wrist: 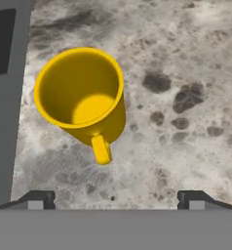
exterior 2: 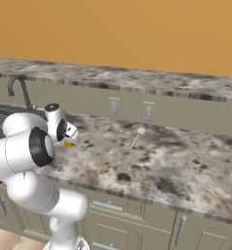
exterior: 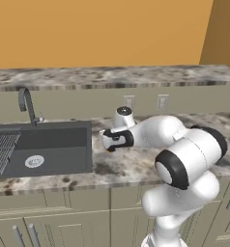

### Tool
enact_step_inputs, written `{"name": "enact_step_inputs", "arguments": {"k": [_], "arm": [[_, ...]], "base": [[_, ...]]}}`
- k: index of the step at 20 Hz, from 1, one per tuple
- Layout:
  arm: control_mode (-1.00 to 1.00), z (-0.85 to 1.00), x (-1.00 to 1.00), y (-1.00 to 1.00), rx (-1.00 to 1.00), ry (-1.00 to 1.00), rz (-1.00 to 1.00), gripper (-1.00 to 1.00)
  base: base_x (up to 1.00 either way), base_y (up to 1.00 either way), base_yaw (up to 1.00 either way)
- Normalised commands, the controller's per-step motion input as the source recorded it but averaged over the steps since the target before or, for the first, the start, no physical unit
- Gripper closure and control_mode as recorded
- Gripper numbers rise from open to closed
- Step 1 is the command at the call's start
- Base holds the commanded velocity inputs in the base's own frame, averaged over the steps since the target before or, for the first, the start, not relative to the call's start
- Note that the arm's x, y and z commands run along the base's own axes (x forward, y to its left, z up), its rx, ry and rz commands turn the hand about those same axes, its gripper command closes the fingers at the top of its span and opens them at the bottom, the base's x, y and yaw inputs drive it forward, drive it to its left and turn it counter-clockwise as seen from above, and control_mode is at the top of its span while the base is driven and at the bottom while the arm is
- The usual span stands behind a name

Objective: Move the mug from next to the sink to the open cabinet. Then, move the bowl with the eggplant to the fridge to clear the area for faucet cleaning.

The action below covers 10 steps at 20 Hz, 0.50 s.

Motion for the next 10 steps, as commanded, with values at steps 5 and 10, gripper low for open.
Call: {"name": "enact_step_inputs", "arguments": {"k": [5, 10], "arm": [[-1.00, -0.26, 0.03, 0.10, -0.01, -0.08, 0.08, -1.00], [-1.00, -0.28, 0.31, 0.00, 0.00, -0.15, 0.04, -1.00]], "base": [[0.00, 0.00, 0.00], [0.00, 0.00, 0.00]]}}
